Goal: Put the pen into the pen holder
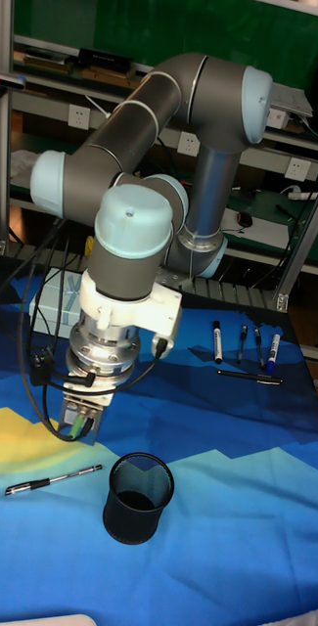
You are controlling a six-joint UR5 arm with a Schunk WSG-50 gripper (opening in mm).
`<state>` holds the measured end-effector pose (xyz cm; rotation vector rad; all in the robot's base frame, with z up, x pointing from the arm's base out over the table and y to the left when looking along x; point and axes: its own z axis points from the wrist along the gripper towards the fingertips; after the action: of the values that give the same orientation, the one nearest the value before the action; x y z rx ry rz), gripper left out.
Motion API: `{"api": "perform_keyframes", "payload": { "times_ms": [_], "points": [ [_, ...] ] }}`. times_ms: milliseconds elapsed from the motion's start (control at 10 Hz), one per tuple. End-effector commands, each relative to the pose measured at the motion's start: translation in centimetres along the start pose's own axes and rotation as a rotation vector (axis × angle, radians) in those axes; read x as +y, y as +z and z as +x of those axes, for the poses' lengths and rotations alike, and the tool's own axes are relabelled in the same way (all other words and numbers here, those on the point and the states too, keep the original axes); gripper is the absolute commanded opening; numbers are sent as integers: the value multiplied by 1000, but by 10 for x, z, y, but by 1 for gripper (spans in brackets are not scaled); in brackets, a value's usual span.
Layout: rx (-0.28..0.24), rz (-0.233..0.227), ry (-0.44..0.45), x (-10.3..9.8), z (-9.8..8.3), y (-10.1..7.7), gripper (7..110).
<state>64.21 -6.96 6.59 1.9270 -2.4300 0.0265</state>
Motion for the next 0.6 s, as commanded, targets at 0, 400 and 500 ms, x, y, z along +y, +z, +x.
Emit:
{"api": "perform_keyframes", "payload": {
  "times_ms": [0,400,500],
  "points": [
    [-10,12,139,-3,-1,-1,7],
    [-16,86,168,-22,-1,-2,7],
    [-12,79,150,-20,0,-2,7]
  ]
}}
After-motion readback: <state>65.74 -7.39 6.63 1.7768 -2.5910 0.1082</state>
